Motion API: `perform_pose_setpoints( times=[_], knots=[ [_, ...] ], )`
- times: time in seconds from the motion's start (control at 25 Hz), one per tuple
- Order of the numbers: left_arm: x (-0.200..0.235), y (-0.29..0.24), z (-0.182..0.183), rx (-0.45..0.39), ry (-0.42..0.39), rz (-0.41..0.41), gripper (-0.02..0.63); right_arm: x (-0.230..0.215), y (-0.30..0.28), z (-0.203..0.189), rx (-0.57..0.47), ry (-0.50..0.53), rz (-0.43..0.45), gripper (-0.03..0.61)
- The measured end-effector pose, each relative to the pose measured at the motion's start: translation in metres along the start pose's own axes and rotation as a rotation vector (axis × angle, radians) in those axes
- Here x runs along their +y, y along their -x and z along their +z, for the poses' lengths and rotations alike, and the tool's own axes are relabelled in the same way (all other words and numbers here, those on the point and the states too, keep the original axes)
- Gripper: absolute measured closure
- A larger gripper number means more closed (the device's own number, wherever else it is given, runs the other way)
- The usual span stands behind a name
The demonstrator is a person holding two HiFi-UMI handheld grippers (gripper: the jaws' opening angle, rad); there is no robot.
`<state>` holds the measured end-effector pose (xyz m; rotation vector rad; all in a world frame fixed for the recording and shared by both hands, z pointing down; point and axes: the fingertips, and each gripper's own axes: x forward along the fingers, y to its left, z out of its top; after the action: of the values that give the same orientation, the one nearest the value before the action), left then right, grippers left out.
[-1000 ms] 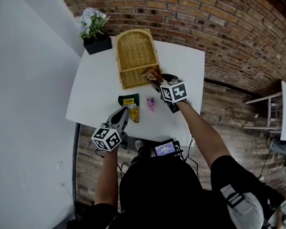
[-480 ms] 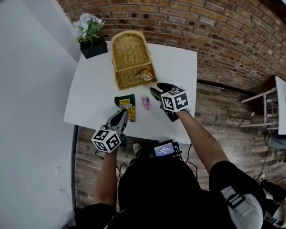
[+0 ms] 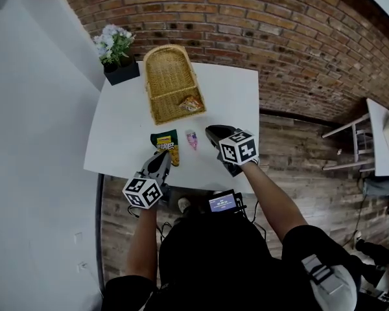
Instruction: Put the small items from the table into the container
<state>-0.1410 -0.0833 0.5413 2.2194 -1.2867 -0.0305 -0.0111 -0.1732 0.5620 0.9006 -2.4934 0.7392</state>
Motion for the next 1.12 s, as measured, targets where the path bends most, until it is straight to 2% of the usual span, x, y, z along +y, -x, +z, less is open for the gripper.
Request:
perform_pose_setpoints(
  times=[0.28,0.8,0.92,1.12],
  knots=[
    [-0.006,-0.003,-0.002,0.008,-0.018,-0.01,0.604,0.008,0.014,-0.007,-0.009,-0.026,0.024,0.565],
    [-0.02,-0.01,-0.004,0.018,-0.06,-0.053,0.604,0.013,0.024,-0.015,-0.016,-0.077,0.045,0.565],
    [-0.019,-0.012,-0.007,0.037,-0.082,-0.038,0.604,0.013,0.024,-0.015,-0.015,-0.077,0.05,0.565],
    [-0.008,-0.012,-0.01,0.041,-0.07,0.013,0.604,0.011,0.025,-0.015,-0.015,-0.086,0.055,0.565]
  ],
)
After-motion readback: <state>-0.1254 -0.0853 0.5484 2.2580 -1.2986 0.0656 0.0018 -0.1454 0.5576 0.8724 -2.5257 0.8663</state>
